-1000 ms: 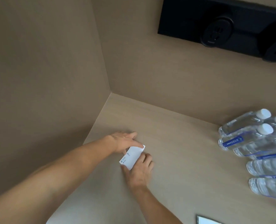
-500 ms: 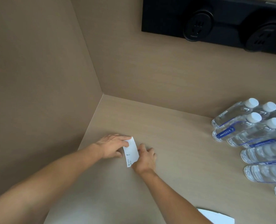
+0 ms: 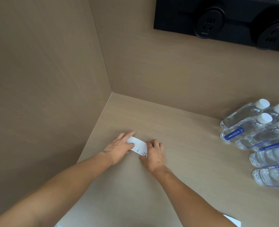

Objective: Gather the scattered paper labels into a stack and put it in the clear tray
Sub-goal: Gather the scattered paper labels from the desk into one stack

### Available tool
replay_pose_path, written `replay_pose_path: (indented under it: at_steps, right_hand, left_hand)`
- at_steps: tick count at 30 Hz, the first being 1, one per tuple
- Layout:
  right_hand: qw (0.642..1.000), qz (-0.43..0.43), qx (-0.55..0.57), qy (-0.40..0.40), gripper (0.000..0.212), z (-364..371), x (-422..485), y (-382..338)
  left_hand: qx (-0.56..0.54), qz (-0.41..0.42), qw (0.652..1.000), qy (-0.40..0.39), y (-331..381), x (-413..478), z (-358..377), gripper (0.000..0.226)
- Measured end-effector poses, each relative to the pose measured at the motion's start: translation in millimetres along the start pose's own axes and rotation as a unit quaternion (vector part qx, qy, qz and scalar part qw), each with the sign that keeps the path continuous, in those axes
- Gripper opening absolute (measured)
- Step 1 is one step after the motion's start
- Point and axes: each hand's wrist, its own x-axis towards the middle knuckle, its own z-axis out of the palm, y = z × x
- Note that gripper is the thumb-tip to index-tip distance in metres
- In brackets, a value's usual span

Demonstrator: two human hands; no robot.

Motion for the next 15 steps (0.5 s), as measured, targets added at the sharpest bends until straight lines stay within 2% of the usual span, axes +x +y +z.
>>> replay_pose_path:
  at_steps: [1,3,6,12,15]
  right_hand:
    - [1.0,-0.01,0.0,0.0,0.05,0.2,0.4,2.1]
    - [1.0,-0.03,0.004,-0.001,0.05,-0.6,2.0,6.8]
    - [0.999,-0.046,0.013,-0.023,0.052,-4.8,3.9,12.8]
    - [0.996,-0.072,0.021,-0.04,0.045,-17.7,2.8,32.6]
    - [0.996,-0.077,0.036,-0.035,0.044,-23.9,-6.3,46.7]
  left_hand:
    - [-0.012,0.016,1.0,-0.002,-1.6,2.9,-1.0,0.045]
    - [0.009,0.046,0.999,-0.005,-4.0,10.2,-4.1,0.037]
    - [-0.002,0.023,1.0,-0.007,-7.7,11.8,-4.3,0.032]
    - [-0.058,-0.019,0.998,-0.035,6.4,8.8,-3.7,0.045]
    - [-0.061,-0.008,0.998,-0.029,23.6,8.3,0.6,0.052]
